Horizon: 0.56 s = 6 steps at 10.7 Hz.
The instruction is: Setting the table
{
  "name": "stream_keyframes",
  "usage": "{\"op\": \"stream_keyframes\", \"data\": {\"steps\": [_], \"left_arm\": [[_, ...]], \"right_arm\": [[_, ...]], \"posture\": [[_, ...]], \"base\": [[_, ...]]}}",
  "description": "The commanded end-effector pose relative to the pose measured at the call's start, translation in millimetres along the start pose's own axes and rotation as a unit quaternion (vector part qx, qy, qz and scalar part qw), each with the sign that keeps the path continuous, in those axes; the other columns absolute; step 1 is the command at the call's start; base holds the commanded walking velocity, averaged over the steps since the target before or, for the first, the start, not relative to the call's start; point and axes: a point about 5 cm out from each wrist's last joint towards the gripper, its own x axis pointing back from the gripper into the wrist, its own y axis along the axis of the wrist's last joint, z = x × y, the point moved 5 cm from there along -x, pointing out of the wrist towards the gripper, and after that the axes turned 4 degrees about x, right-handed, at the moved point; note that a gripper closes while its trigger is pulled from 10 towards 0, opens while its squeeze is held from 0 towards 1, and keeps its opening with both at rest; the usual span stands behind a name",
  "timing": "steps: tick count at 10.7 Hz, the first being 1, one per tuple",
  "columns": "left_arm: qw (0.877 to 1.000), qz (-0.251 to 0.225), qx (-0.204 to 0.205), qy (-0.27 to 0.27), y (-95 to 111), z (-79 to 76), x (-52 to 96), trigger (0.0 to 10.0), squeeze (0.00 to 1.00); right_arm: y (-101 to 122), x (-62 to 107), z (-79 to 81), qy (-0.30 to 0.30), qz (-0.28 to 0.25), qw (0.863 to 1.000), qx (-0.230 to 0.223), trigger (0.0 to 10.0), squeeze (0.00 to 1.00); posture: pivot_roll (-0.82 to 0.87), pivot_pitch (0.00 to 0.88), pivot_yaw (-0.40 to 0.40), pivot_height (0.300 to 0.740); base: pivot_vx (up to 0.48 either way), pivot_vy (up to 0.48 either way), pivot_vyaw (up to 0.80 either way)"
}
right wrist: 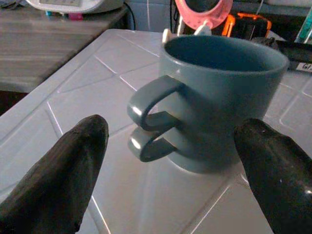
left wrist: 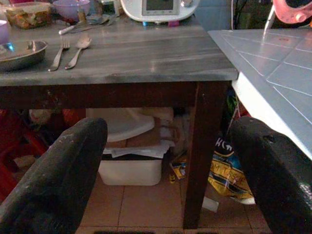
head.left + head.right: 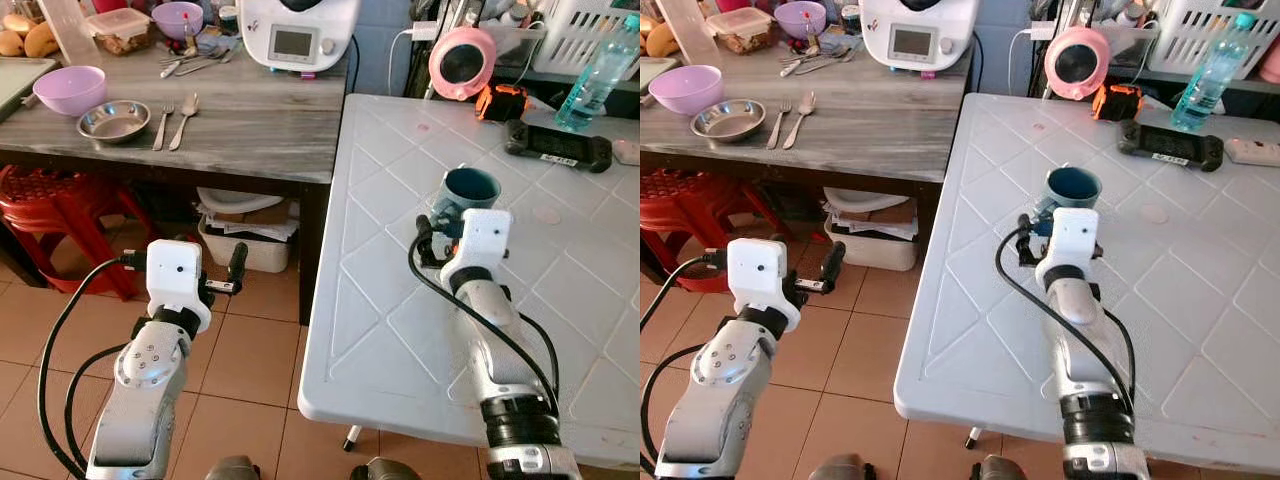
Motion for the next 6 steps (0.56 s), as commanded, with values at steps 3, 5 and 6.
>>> {"op": "stream_keyframes", "data": {"steps": [3,5,6], "left_arm": [[1.0,0.002,-0.003,-0.009,2.3,-3.4,2.8,10.0,0.0],[1.0,0.005,-0.003,-0.01,1.4,-3.9,3.1,10.0,0.0],[1.0,0.007,-0.002,-0.011,1.1,-4.1,3.1,10.0,0.0]], "right_arm": [[1.9,-4.9,-12.3,-0.019,-0.002,1.0,0.003,10.0,0.0],[3.1,-5.6,-25.6,-0.038,-0.005,0.999,0.011,10.0,0.0],[4.2,-6.4,-34.5,-0.051,-0.006,0.999,0.018,10.0,0.0]], "posture": [[0.1,0.043,0.002,0.74],[0.1,0.045,0.004,0.74],[0.1,0.045,0.005,0.74]], "base": [[0.0,0.0,0.0],[0.0,0.0,0.0],[0.0,0.0,0.0]]}}
